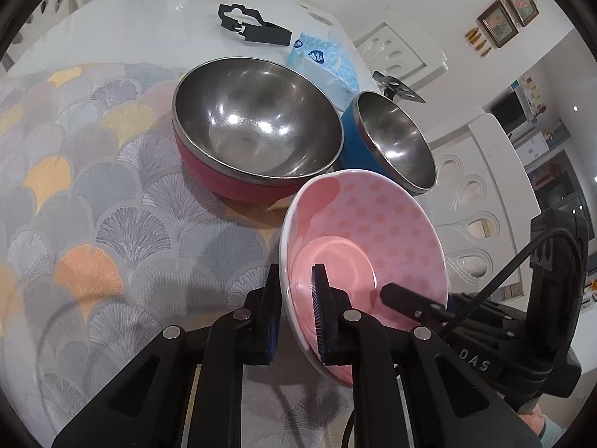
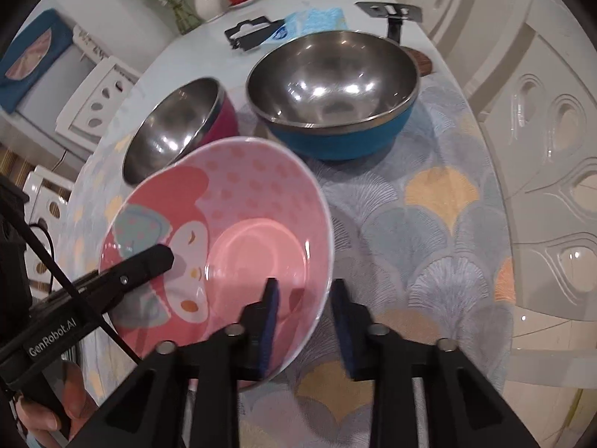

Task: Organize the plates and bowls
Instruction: 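Grasp the pink polka-dot bowl rim with the left tool while the right tool grips it, then carry the pink bowl with both tools and lower it beside the plate stack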

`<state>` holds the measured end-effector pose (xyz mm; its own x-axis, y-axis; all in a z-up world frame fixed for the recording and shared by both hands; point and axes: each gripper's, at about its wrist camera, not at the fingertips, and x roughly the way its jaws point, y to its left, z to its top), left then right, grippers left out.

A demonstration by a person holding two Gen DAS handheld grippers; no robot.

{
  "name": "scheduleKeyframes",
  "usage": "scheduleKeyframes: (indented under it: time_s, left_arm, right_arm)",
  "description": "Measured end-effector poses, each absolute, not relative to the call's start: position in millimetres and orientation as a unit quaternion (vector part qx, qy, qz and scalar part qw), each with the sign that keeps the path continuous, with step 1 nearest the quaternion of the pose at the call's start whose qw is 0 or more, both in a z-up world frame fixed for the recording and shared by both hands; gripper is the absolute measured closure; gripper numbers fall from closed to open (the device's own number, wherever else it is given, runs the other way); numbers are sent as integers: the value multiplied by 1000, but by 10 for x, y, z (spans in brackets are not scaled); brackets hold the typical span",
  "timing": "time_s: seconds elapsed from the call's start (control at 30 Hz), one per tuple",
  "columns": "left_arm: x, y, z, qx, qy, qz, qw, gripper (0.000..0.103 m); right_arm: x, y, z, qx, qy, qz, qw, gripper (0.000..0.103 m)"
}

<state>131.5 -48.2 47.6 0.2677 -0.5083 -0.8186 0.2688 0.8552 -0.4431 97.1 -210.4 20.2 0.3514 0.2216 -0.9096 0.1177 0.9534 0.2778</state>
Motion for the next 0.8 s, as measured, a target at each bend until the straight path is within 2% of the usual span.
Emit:
scheduleKeyframes:
  time_s: [0.07, 0.4, 0.8]
  left_arm:
    - [1307, -484, 474, -112, 552, -244, 790, 91]
    - [1136, -430, 613, -127, 546, -245, 791, 91]
    - [660, -10, 1479, -109, 497, -245, 825, 91]
  right_arm:
    - [967, -2087, 206, 145, 566, 34, 811, 85]
    - [828, -2065, 403, 137, 564, 33, 814, 85]
    - [356, -1651, 1211, 152, 516, 48, 842, 85]
